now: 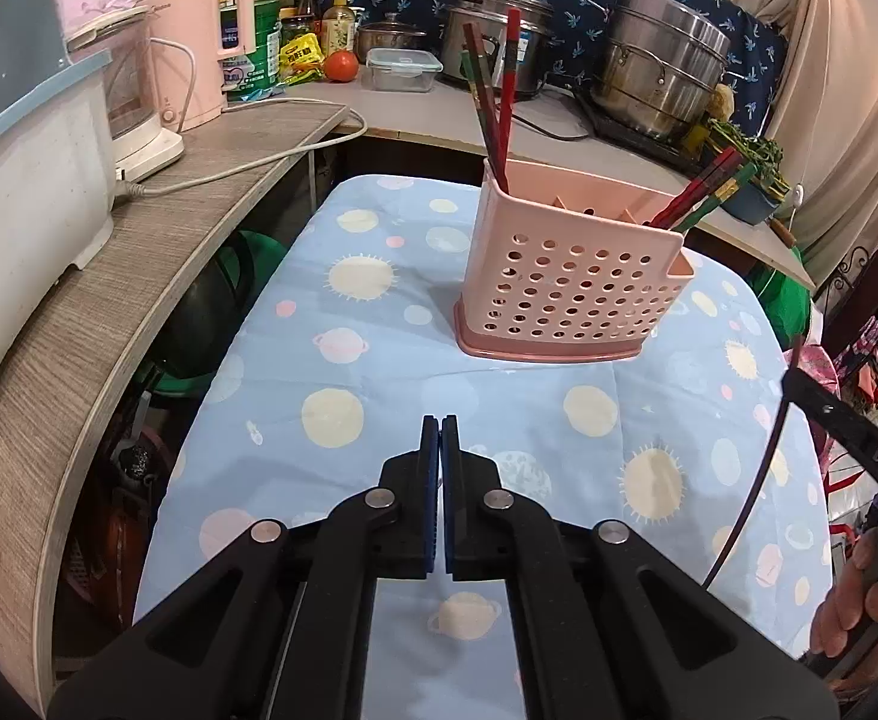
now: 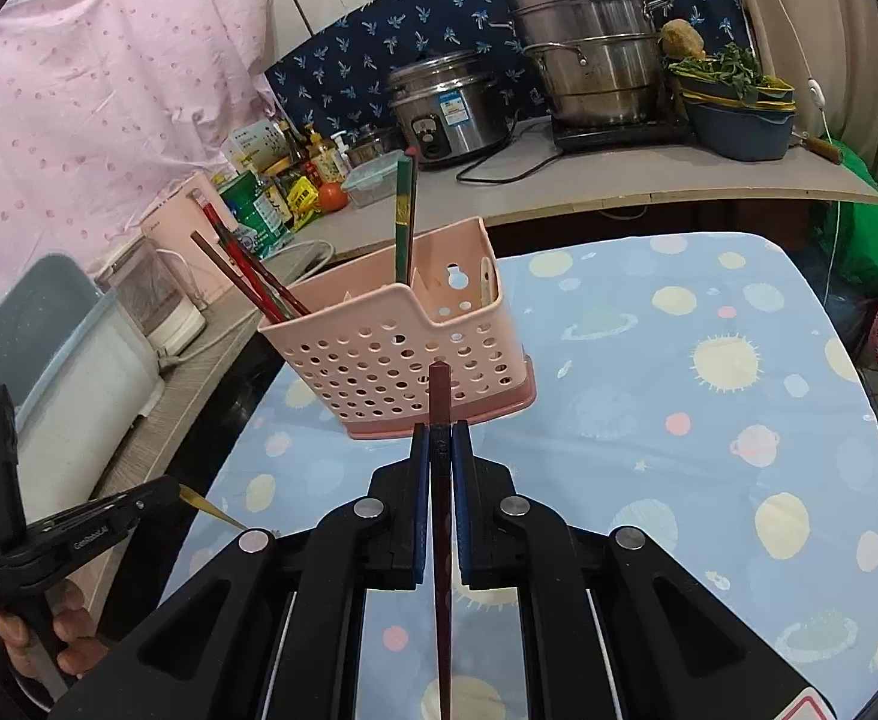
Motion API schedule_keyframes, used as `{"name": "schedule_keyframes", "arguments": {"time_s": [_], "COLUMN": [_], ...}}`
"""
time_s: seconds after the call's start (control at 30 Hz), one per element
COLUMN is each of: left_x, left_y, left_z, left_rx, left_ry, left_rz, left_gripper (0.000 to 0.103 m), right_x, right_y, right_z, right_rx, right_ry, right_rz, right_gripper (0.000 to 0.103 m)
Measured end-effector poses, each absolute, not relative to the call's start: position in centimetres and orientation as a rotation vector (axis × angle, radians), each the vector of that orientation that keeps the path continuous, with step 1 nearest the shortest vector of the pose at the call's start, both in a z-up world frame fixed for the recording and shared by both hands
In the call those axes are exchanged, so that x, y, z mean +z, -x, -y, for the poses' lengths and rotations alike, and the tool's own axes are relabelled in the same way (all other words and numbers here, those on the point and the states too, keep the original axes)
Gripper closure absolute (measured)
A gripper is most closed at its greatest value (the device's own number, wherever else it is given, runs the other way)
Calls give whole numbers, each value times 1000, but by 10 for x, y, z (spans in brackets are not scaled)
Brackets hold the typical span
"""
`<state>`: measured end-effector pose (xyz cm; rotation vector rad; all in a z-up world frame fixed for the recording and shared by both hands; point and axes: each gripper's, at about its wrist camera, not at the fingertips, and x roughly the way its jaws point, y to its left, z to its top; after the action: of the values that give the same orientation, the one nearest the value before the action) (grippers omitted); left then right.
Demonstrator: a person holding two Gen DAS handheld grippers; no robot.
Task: Organize utensils
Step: 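Lower the red chopstick into the pink holder with the right tool while the left tool carries the spoon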
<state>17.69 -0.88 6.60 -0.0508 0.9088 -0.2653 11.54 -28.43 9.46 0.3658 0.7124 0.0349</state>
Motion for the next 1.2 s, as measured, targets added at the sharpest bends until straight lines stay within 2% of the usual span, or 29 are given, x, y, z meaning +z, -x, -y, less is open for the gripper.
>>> {"name": "schedule_keyframes", "arguments": {"time_s": [0.33, 0.8, 1.03, 1.2], "left_x": [95, 190, 213, 216], "left_y": [-168, -196, -230, -254], "left_z": [3, 35, 52, 64], "left_rx": [-292, -387, -407, -411], "left_ry": [57, 52, 72, 76], "left_rz": [-870, -687, -641, -627], "left_gripper": [102, 102, 102, 102], "right_x": [158, 238, 261, 255], "right_y": [-103, -145, -178, -204], "right_z": [285, 289, 294, 299], "right_rx": [65, 76, 44, 21], "right_ry": [-371, -367, -365, -372], "right_rz": [-565, -384, -334, -351], "right_gripper": [96, 96, 96, 96]}}
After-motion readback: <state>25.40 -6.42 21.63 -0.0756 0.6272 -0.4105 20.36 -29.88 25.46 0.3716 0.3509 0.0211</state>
